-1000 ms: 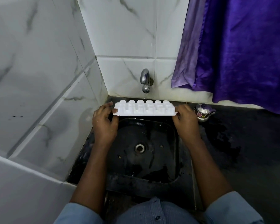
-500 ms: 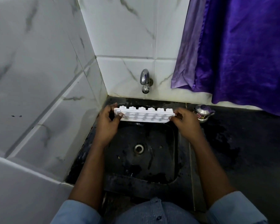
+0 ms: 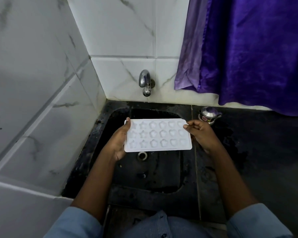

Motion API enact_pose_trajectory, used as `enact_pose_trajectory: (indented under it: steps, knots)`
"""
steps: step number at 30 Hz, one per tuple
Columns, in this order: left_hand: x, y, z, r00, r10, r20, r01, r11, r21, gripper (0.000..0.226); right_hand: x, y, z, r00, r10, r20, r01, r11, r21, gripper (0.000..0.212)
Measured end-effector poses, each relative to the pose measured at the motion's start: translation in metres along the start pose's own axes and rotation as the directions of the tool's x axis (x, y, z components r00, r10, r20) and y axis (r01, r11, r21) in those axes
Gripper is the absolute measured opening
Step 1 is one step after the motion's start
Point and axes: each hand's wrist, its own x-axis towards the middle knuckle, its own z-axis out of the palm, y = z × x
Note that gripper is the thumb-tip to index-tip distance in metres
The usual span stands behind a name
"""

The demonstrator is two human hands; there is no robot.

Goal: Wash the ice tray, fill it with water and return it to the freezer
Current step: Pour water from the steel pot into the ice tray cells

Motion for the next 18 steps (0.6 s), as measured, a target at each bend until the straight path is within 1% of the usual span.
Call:
enact_pose_trajectory:
  steps: [2,3,5,8,10,12,14,16,18]
  knots:
    - [0.001,-0.003,0.011,0.999,-0.016,0.033,0.017,0.999,-0.036,0.067,0.004,0.005,-0.010,0.999,0.030,-0.025,-0.029,0.999,0.012,0.015]
    - [0.002,-0.005,0.015,0.999,-0.019,0.051,0.022,0.999,-0.046,0.067,0.006,0.005,-0.017,0.997,0.043,-0.061,-0.042,0.999,0.026,0.017]
    - [0.005,-0.008,0.021,0.996,-0.030,0.082,0.035,0.997,-0.065,0.069,0.016,0.009,-0.034,0.981,0.064,-0.183,-0.054,0.997,0.058,0.016]
    - [0.016,-0.013,0.028,0.992,-0.069,0.101,0.079,0.992,-0.102,0.075,0.045,0.021,-0.077,0.913,0.059,-0.405,-0.044,0.998,0.044,0.013]
    - [0.021,-0.017,0.031,0.989,-0.092,0.115,0.106,0.986,-0.126,0.079,0.064,0.027,-0.105,0.874,0.053,-0.483,-0.047,0.999,0.024,0.018]
    - [0.025,-0.021,0.035,0.986,-0.115,0.122,0.133,0.979,-0.152,0.083,0.084,0.032,-0.127,0.847,0.058,-0.528,-0.063,0.998,0.009,0.021]
    - [0.028,-0.026,0.039,0.984,-0.135,0.116,0.154,0.972,-0.179,0.086,0.103,0.038,-0.144,0.837,0.070,-0.543,-0.089,0.996,-0.009,0.021]
    - [0.031,-0.030,0.043,0.984,-0.151,0.095,0.167,0.966,-0.196,0.089,0.121,0.048,-0.155,0.846,0.062,-0.529,-0.096,0.995,-0.037,0.019]
    - [0.035,-0.035,0.046,0.982,-0.169,0.089,0.185,0.957,-0.222,0.090,0.142,0.064,-0.162,0.869,0.027,-0.493,-0.099,0.988,-0.119,0.019]
